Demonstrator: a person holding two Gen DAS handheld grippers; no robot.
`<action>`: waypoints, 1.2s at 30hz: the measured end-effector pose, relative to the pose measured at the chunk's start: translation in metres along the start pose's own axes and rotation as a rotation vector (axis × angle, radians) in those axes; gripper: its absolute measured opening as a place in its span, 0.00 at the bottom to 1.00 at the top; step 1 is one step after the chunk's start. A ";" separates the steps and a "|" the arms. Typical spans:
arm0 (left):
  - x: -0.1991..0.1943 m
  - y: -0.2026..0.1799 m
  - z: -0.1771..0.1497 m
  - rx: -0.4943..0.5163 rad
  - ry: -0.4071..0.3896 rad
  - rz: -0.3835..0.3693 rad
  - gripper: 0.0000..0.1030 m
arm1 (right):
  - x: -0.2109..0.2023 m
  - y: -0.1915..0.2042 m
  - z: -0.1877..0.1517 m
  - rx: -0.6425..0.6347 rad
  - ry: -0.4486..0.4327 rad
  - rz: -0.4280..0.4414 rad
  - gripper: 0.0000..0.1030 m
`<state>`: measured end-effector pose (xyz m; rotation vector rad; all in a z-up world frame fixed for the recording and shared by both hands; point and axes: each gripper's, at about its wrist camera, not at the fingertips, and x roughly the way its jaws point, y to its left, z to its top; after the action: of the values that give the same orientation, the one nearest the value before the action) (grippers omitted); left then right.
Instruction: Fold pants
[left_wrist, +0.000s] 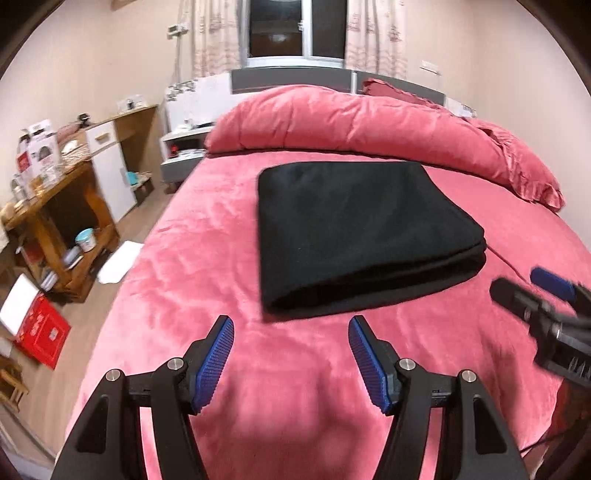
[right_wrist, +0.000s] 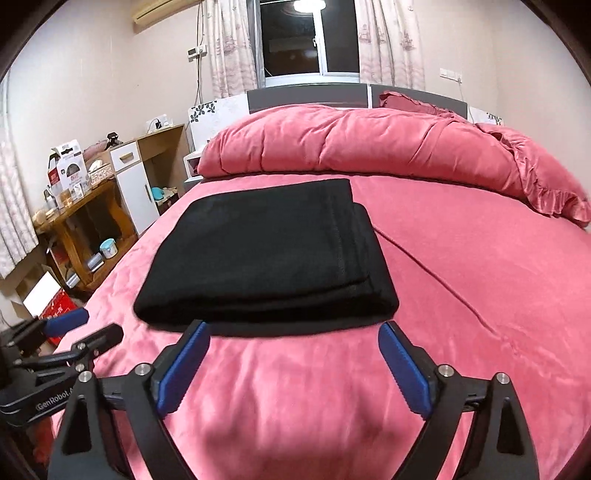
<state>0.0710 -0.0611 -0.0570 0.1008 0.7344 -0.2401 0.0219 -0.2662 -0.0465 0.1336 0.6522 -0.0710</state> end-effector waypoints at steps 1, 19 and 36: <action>-0.006 0.001 -0.002 -0.007 -0.005 0.000 0.64 | -0.005 0.002 -0.005 0.003 0.003 -0.002 0.91; -0.064 -0.006 -0.021 -0.024 -0.075 0.048 0.64 | -0.040 0.020 -0.018 -0.007 -0.013 -0.062 0.91; -0.060 0.000 -0.024 -0.082 -0.020 0.069 0.64 | -0.041 0.021 -0.020 -0.005 0.000 -0.048 0.91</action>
<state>0.0124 -0.0456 -0.0339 0.0460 0.7187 -0.1451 -0.0201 -0.2414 -0.0349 0.1133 0.6554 -0.1153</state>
